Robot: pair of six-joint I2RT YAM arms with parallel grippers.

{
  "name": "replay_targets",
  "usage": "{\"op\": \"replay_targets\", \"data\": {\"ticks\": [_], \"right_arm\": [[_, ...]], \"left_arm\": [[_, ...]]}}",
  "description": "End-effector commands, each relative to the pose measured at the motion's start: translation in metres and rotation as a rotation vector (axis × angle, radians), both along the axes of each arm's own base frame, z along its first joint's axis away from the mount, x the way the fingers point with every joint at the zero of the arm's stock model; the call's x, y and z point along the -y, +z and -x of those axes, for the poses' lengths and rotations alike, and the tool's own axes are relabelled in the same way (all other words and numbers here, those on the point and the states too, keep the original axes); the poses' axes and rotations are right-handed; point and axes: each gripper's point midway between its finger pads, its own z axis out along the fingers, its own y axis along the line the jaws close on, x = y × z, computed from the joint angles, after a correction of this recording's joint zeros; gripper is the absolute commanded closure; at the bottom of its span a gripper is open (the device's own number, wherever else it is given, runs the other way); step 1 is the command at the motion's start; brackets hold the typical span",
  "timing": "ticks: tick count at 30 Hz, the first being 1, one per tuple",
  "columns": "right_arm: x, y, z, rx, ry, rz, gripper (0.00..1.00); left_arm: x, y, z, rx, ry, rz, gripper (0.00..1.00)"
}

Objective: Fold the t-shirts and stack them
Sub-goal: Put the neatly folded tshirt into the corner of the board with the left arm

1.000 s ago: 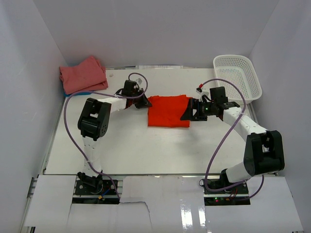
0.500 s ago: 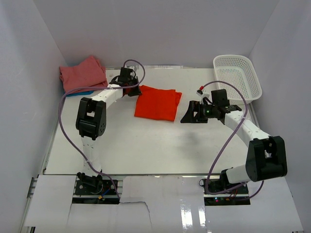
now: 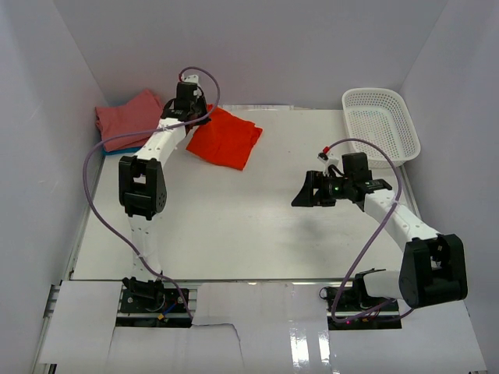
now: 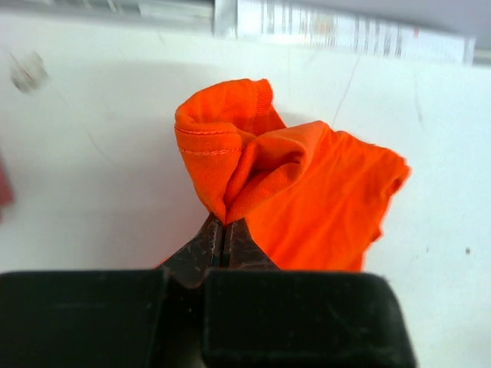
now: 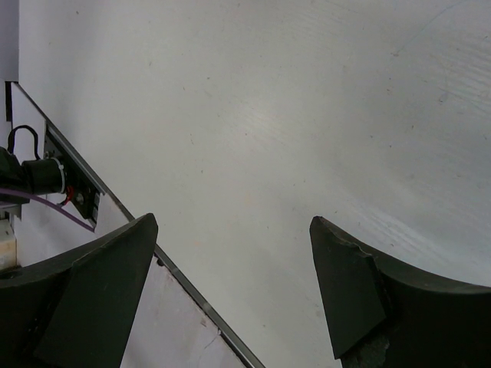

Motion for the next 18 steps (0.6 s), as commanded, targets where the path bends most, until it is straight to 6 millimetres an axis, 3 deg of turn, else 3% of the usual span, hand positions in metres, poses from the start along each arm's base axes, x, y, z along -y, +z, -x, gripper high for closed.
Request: {"op": "replay_targets", "data": {"ticks": [1,6,13,18], "right_arm": [[-0.001,0.003,0.001,0.029,0.014,-0.026,0.14],[-0.005,-0.002,0.009,0.016,0.024,-0.061,0.14],[-0.003,-0.017,0.019,0.002,0.04,-0.05,0.14],[-0.005,-0.017,0.021,0.002,0.049,-0.064,0.14]], "left_arm": [[-0.019,0.063,-0.023,0.162,0.055,-0.074,1.0],[-0.05,0.091,-0.036,0.253,0.165,-0.118,1.0],[-0.082,0.098,-0.042,0.286,0.209,-0.08,1.0],[-0.123,0.104,-0.04,0.297,0.285,-0.081,1.0]]}}
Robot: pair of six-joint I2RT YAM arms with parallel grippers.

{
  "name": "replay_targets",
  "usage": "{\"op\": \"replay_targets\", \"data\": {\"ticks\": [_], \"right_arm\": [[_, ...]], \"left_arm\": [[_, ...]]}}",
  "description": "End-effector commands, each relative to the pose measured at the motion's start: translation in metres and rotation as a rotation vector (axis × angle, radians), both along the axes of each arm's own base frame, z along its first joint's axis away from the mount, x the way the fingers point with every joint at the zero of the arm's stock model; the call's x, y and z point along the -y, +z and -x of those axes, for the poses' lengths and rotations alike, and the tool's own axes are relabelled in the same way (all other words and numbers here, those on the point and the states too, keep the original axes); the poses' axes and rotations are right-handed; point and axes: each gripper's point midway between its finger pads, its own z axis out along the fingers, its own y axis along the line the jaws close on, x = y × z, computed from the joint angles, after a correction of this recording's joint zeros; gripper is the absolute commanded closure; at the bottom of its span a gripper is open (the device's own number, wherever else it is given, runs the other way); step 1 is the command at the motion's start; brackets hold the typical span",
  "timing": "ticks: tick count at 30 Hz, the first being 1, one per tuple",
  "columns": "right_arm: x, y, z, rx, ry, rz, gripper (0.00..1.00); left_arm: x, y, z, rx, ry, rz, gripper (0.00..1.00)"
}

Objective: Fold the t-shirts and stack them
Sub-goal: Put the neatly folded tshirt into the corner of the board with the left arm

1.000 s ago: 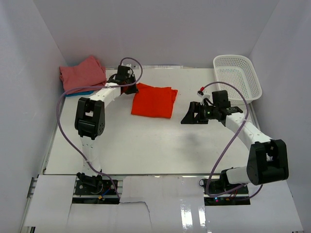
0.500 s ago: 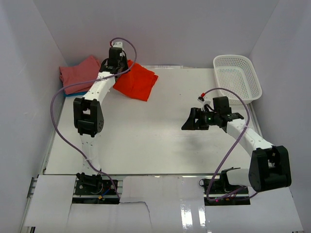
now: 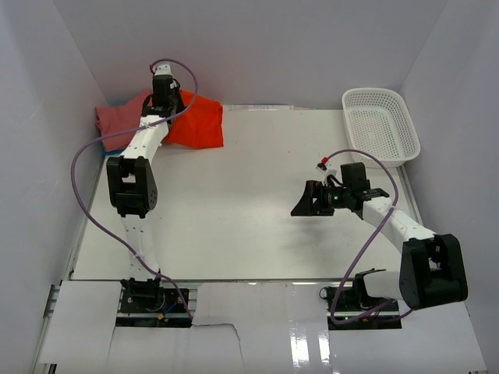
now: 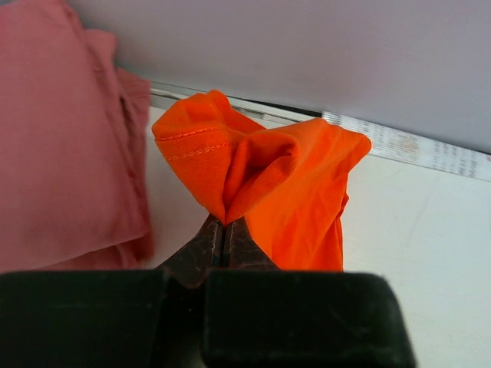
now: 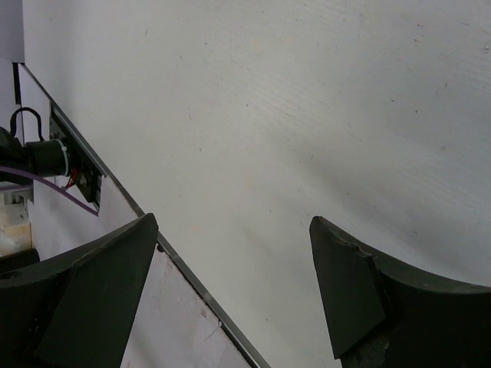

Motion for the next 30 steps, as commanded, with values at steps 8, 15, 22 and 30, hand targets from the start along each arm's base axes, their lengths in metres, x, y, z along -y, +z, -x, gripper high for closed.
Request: {"op": "replay_targets", "data": {"ticks": [8,15,22,30], "right_arm": [[-0.005,0.007,0.009,0.059,0.045,-0.032,0.14],[-0.008,-0.001,0.012,0.038,0.058,-0.026,0.14],[-0.019,-0.012,0.021,-0.005,0.077,0.003,0.15],[-0.031,-0.024,0.038,-0.033,0.122,0.05,0.15]], "left_arm": [[-0.071,0.065,-0.008,0.152,0.104,0.018,1.0],[-0.098,0.12,-0.006,0.29,0.117,0.091,1.0],[-0.136,0.153,-0.013,0.38,0.167,0.163,1.0],[-0.174,0.166,-0.014,0.43,0.237,0.129,1.0]]}}
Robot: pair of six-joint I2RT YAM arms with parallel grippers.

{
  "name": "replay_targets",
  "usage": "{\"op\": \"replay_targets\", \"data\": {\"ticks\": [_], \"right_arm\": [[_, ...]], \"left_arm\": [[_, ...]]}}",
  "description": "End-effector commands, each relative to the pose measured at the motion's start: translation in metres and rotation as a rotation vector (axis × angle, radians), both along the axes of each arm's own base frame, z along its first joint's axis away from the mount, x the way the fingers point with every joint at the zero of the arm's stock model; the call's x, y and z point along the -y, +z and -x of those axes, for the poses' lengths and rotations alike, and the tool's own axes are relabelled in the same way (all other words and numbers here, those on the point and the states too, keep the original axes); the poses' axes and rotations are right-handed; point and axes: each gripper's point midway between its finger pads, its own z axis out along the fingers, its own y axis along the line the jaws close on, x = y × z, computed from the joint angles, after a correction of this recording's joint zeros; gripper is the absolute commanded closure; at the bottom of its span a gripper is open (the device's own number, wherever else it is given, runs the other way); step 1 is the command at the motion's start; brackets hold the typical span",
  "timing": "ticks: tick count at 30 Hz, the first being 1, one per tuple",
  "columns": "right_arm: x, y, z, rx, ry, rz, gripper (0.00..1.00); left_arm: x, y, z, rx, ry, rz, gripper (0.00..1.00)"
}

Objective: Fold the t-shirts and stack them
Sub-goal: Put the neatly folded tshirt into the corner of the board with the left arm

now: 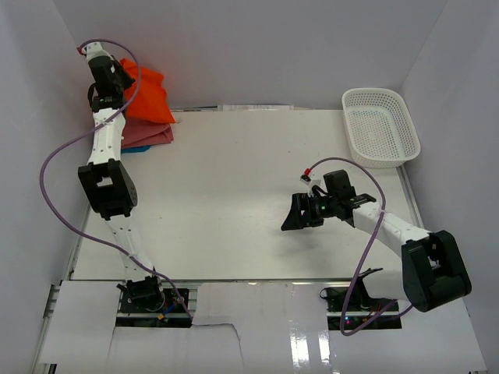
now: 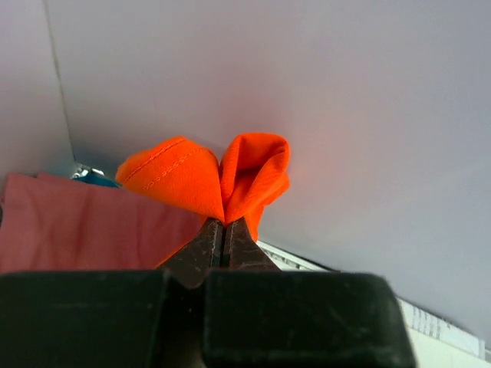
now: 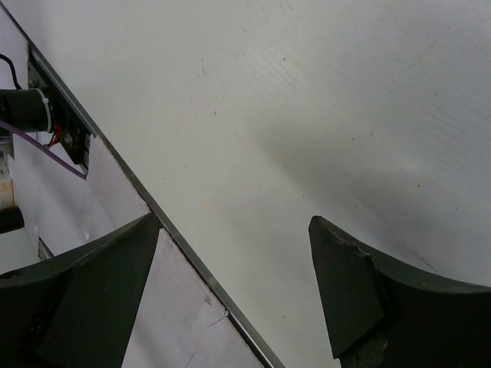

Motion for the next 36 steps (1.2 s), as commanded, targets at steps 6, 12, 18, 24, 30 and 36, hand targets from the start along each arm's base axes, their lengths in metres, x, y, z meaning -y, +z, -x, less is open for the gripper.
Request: {"op": "replay_targets", "data": {"ticks": [6,12,18,24,30,36], "right_arm": [[-0.006,-0.009,0.008,-0.024,0.014,0.039,0.15],[-0.012,-0.004,0.012,-0.02,0.028,0.055,0.15],[-0.019,-0.006,0.018,-0.031,0.051,0.056,0.15],[-0.023,-0.009,0.022,-0.04,0.059,0.045,0.15],[-0.023,-0.009,0.024,-0.037,0.064,0.048,0.15],[-0.024,-0.007,0.022,-0.025,0.071,0.055,0.14]], "left_arm": [[-0.056,0.005,0.006,0.094,0.089,0.047,1.0],[-0.09,-0.041,0.005,0.032,0.126,0.096,1.0],[-0.112,-0.069,0.003,0.026,0.113,0.143,1.0],[-0.112,-0.112,0.003,-0.025,0.116,0.159,1.0],[-0.119,-0.125,0.001,-0.042,0.148,0.144,0.83],[-0.131,-0.1,0.002,-0.001,0.194,0.112,0.29]]}}
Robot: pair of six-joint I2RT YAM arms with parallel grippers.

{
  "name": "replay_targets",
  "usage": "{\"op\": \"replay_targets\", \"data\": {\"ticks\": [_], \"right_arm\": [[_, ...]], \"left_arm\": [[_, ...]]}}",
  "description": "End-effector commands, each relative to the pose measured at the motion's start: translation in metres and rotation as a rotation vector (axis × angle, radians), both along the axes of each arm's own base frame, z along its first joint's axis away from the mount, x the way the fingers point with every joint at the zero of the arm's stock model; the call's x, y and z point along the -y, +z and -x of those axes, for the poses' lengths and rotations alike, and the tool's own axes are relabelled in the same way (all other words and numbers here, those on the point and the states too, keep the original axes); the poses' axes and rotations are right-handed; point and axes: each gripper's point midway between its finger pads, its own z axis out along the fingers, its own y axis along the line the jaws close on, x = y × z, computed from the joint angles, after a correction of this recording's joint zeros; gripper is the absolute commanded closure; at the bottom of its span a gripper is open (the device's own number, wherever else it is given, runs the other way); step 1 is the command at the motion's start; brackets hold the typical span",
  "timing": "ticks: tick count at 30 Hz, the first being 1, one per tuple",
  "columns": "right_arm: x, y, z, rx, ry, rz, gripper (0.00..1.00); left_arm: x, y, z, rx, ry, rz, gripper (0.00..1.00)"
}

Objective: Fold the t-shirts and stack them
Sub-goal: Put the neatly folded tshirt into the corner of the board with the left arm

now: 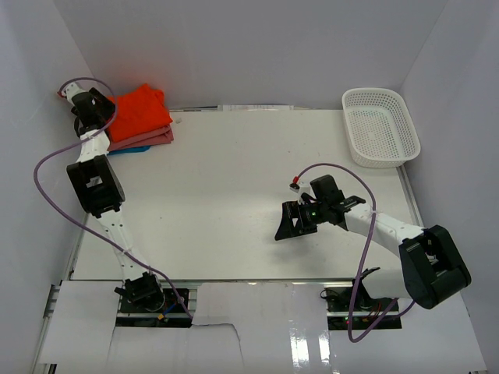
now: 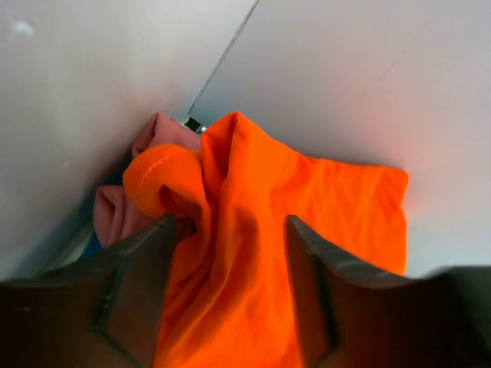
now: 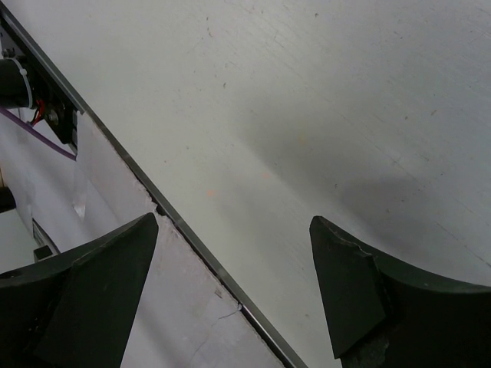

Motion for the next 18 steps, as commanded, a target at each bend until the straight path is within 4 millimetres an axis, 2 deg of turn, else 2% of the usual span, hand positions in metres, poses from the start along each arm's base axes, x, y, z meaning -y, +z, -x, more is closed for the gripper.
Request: {"op": "replay_targets", "data": {"ticks": [1,3,4,5,8,10,11,12,13,14,15,16,17,18], "right_arm": [[-0.005,0.006,-0.007,0.039,0.011,-0.012,0.14],[-0.005,0.006,-0.007,0.037,0.017,-0.012,0.13],[-0.006,0.006,-0.007,0.037,0.017,-0.009,0.13],[-0.007,0.01,-0.01,0.05,0.022,-0.011,0.13],[-0.005,0.017,-0.012,0.07,0.02,0.004,0.13],[-0.004,0.023,-0.013,0.087,0.019,0.0,0.13],[-0.005,0.025,-0.014,0.092,0.014,-0.006,0.12],[-0.005,0.026,-0.013,0.095,0.018,-0.013,0.13],[-0.008,0.031,-0.013,0.109,0.023,-0.033,0.13],[-0.008,0.034,-0.014,0.119,0.021,-0.038,0.13],[-0.008,0.036,-0.016,0.131,0.014,-0.04,0.12],[-0.008,0.042,-0.021,0.168,0.002,-0.043,0.12],[-0.007,0.045,-0.024,0.185,-0.01,-0.039,0.12],[-0.006,0.047,-0.027,0.203,-0.017,-0.026,0.11]], "left_arm": [[-0.007,0.044,-0.002,0.078,0.028,-0.037,0.24],[-0.006,0.058,-0.001,0.111,0.033,-0.037,0.15],[-0.007,0.071,0.001,0.133,0.039,-0.048,0.06],[-0.008,0.081,0.001,0.149,0.052,-0.05,0.02],[-0.011,0.112,0.007,0.191,0.063,-0.063,0.02],[-0.002,0.124,0.012,0.211,0.045,-0.035,0.02],[0.006,0.149,0.02,0.251,0.029,-0.031,0.02],[0.014,0.143,0.024,0.242,0.007,-0.013,0.02],[0.033,0.15,0.025,0.25,-0.045,-0.009,0.02],[0.049,0.176,0.036,0.283,-0.08,-0.018,0.02],[0.061,0.181,0.042,0.285,-0.113,-0.014,0.02],[0.082,0.164,0.047,0.241,-0.168,-0.007,0.02],[0.093,0.166,0.056,0.234,-0.19,-0.011,0.02],[0.104,0.195,0.078,0.271,-0.191,-0.037,0.02]]}}
